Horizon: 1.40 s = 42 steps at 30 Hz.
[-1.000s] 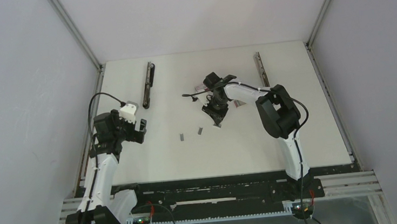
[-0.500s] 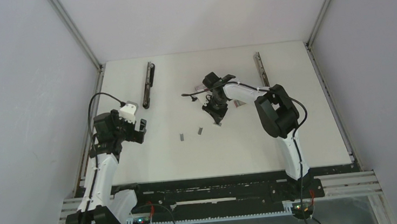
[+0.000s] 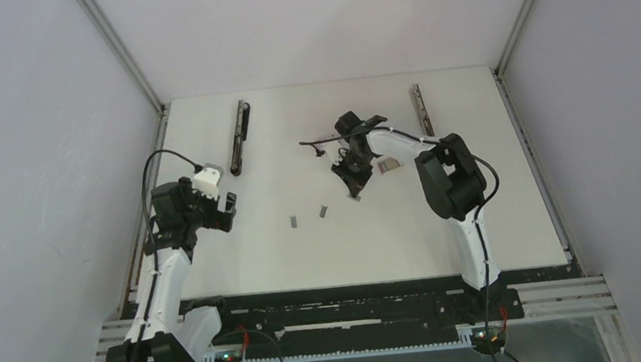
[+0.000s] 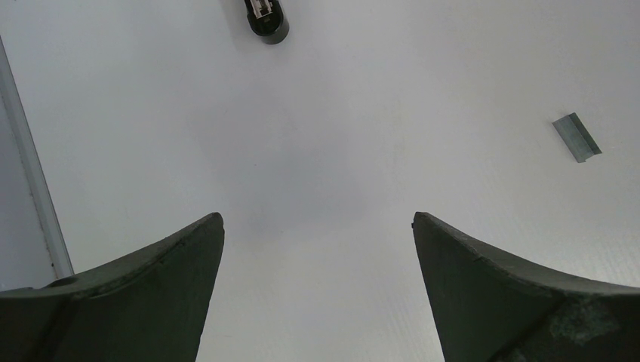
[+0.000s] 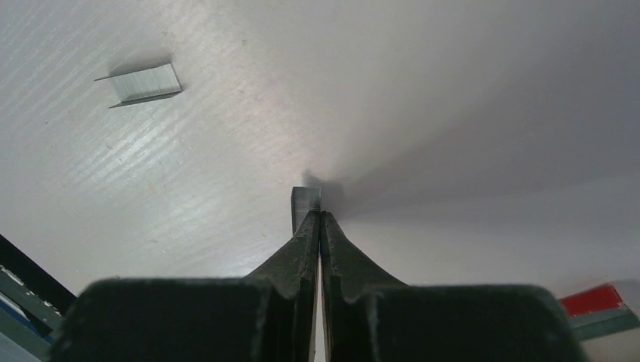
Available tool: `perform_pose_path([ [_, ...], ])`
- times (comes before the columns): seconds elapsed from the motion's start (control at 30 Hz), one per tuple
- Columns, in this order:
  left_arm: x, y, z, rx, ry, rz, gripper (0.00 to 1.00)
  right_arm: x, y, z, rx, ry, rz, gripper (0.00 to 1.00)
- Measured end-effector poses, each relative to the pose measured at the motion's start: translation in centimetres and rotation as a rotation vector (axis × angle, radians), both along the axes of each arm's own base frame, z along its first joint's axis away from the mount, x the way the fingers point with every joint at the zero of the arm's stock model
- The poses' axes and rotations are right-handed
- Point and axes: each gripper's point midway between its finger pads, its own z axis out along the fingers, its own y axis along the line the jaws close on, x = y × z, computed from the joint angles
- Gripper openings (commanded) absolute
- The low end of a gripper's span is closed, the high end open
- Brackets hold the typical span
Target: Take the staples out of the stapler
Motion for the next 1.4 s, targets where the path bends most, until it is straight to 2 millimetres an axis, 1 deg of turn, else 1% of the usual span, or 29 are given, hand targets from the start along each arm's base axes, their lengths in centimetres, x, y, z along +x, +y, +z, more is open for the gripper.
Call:
perform_pose_path([
  [0.13,0.0,0.0,0.0,0.0,0.0,0.0,1.0,0.9,-1.0,0.3,0.014,0.008,-0.053,0.0],
  [0.27,0.0,0.0,0.0,0.0,0.0,0.0,1.0,2.1,-2.4,1.0,0.023,0.004,-0.122,0.0],
  [0.57,0.0,0.0,0.0,0.0,0.0,0.0,1.0,6.1,-6.7,4.2,0.065,-0.076,-0.338,0.0],
  [0.77,0.0,0.0,0.0,0.0,0.0,0.0,1.0,8.8,-9.7,5.2,0.028,-0.17,-0.458,0.0],
  [0.9,0.0,0.0,0.0,0.0,0.001,0.001,1.0,9.7,-10.5,5.3,-0.009,-0.217,-0.495,0.0],
  [1.03,0.0,0.0,0.0,0.0,0.001,0.0,1.0,10.2,-11.1,5.2,-0.034,-0.242,-0.525,0.0],
  [1.27,0.0,0.0,0.0,0.0,0.001,0.002,1.0,10.4,-11.6,5.1,-0.049,-0.243,-0.553,0.0],
  [1.4,0.0,0.0,0.0,0.0,0.001,0.002,1.0,10.3,-11.7,4.6,-0.059,-0.232,-0.561,0.0],
])
